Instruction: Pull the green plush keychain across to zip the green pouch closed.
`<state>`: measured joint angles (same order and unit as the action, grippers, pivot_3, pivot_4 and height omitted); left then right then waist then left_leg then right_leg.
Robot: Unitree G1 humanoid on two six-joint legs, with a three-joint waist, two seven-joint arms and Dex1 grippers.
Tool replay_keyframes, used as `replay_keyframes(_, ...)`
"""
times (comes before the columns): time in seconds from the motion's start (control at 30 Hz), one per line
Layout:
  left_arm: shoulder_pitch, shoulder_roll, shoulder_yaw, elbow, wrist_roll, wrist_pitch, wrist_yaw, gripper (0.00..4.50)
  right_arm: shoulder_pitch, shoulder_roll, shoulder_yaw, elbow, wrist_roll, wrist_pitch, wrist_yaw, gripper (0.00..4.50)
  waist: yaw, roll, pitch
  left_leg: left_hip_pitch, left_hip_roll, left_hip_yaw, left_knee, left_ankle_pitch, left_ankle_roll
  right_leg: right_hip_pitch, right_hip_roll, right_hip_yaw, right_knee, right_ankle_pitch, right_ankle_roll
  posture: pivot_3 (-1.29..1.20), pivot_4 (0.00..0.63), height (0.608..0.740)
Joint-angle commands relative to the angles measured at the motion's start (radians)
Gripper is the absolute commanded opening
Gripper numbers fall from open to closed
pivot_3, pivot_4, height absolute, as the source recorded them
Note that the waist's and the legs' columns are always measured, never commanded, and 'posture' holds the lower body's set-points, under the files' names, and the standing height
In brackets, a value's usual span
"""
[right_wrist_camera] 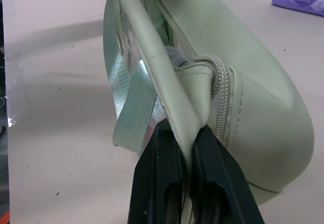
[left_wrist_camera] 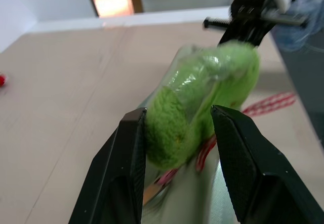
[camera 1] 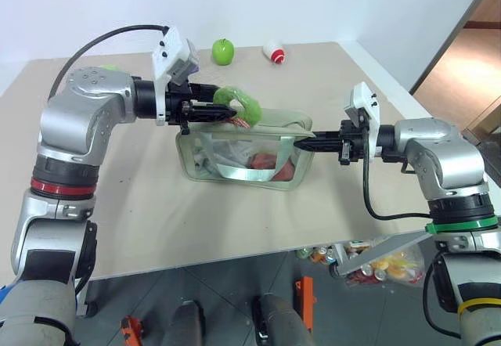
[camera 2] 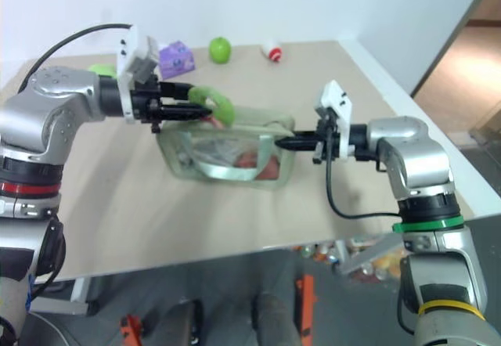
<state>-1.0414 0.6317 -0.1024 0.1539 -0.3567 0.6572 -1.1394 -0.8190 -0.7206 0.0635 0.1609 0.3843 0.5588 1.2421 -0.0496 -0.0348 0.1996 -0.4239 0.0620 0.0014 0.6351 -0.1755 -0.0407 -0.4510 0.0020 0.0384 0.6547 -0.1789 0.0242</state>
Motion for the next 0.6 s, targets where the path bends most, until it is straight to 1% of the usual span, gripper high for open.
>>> replay_keyframes(0.03,-0.057,-0.009,-0.007,0.032,0.03,-0.04,0.011,2.06,-0.031,0.01,-0.005,-0.013,0.006,-0.015,0.005,0.0,0.0,0.0,0.0,0.0,0.0,0.0,0.0,0.0,0.0,0.0,0.0,0.0,0.0,0.0,0.0,0.0,0.15,0.74)
replay_keyframes(0.2,-0.094,0.013,-0.005,0.055,0.038,-0.049,-0.023,2.06,-0.022,0.013,-0.009,-0.029,0.009,-0.009,-0.002,0.0,-0.001,0.0,0.0,0.0,0.0,0.0,0.0,0.0,0.0,-0.001,0.002,0.002,0.0,0.0,0.0,0.0,0.15,0.74)
replay_keyframes(0.3,-0.09,0.07,0.007,0.044,0.043,-0.047,-0.052,2.06,-0.008,0.007,-0.019,-0.046,0.017,-0.003,-0.004,0.0,-0.003,0.0,0.0,0.0,0.001,0.0,-0.001,-0.001,0.001,-0.002,0.003,0.003,0.0,0.0,0.0,0.0,0.15,0.74)
replay_keyframes(0.47,-0.085,0.142,0.101,0.001,-0.032,0.031,-0.052,2.06,-0.001,0.01,-0.019,-0.049,0.019,-0.002,-0.011,0.0,-0.003,0.0,0.0,0.0,0.001,0.0,-0.001,-0.001,0.001,-0.003,0.004,0.005,0.002,0.0,0.0,0.0,0.15,0.74)
replay_keyframes(0.6,0.023,0.243,0.184,-0.083,-0.109,0.084,-0.103,2.06,-0.002,0.016,-0.016,-0.045,0.018,-0.006,-0.012,0.0,-0.011,0.0,0.0,0.0,0.001,0.001,-0.001,-0.001,0.001,-0.003,0.004,0.007,0.002,0.0,0.0,0.0,0.15,0.74)
